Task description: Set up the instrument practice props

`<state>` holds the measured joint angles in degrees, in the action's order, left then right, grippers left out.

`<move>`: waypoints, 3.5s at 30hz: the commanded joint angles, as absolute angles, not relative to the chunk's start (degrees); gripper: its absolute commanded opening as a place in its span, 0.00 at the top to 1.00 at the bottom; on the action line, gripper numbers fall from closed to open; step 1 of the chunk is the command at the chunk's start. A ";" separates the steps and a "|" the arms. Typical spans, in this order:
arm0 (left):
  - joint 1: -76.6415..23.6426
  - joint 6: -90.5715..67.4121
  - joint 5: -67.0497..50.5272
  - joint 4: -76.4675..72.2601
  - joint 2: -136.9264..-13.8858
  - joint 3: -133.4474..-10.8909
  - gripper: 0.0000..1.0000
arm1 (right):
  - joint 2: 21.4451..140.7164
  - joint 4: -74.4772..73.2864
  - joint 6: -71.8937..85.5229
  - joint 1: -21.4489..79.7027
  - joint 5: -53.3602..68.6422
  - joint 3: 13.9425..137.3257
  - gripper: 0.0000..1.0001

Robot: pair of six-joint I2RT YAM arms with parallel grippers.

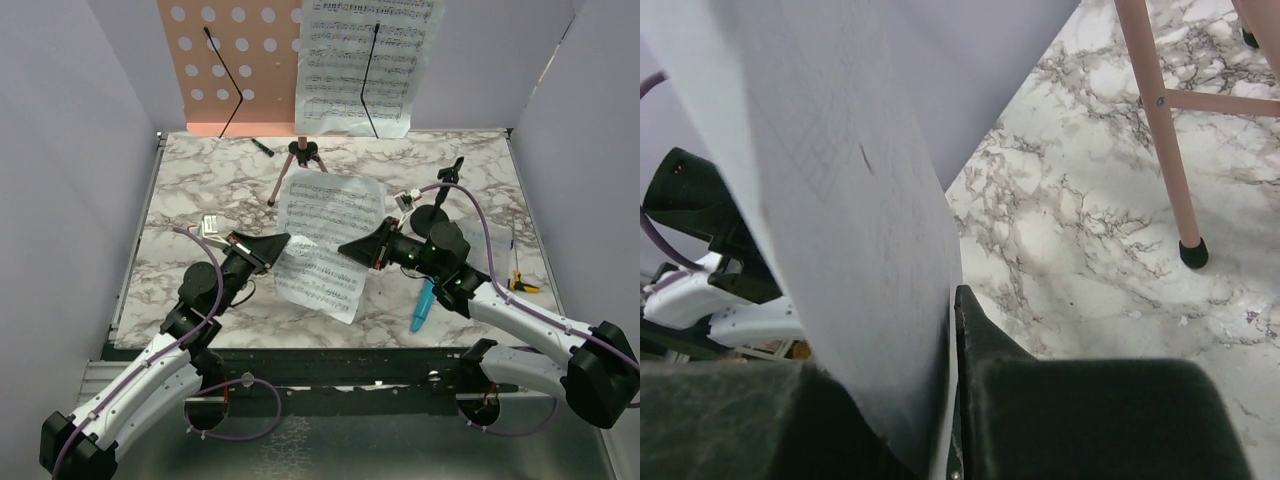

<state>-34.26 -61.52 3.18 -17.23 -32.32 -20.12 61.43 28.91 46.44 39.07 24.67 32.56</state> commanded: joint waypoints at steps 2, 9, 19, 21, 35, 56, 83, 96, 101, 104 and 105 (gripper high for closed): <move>-34.44 -61.96 4.48 -18.89 -31.71 -19.16 0.86 | 61.36 28.74 45.04 39.55 23.20 33.94 0.94; -34.39 -61.56 4.56 -18.59 -32.36 -19.15 0.33 | 59.70 22.41 41.41 39.55 21.93 36.36 0.99; -34.39 -54.01 6.00 -12.06 -32.42 -22.69 0.03 | 56.02 11.47 34.93 39.55 20.61 40.66 0.99; -34.37 -50.44 6.44 -8.13 -32.95 -25.22 0.03 | 55.23 8.84 33.29 39.55 20.87 41.60 0.99; -34.41 -20.76 6.27 17.43 -41.25 -49.04 0.01 | 51.57 -8.20 21.80 39.55 27.28 49.61 0.99; -34.38 -12.16 12.19 47.35 -57.63 -92.04 0.04 | 54.32 -15.03 16.00 39.56 29.26 71.17 0.99; -34.37 -11.99 16.39 51.69 -77.80 -126.02 0.16 | 64.36 -10.06 16.63 39.55 23.98 86.78 1.00; -34.29 -13.29 22.08 52.13 -79.34 -129.01 0.25 | 67.04 -11.62 17.40 39.55 20.06 91.45 0.99; -33.04 -13.80 20.49 54.35 -81.27 -130.73 0.24 | 67.49 -11.98 17.32 39.56 20.50 92.29 0.99; -31.11 -14.25 18.69 53.52 -81.02 -129.83 0.23 | 67.66 -12.18 17.23 39.55 20.72 92.71 1.00; -29.95 -14.52 17.38 53.37 -81.08 -129.87 0.23 | 67.67 -12.15 17.23 39.55 20.63 92.72 0.99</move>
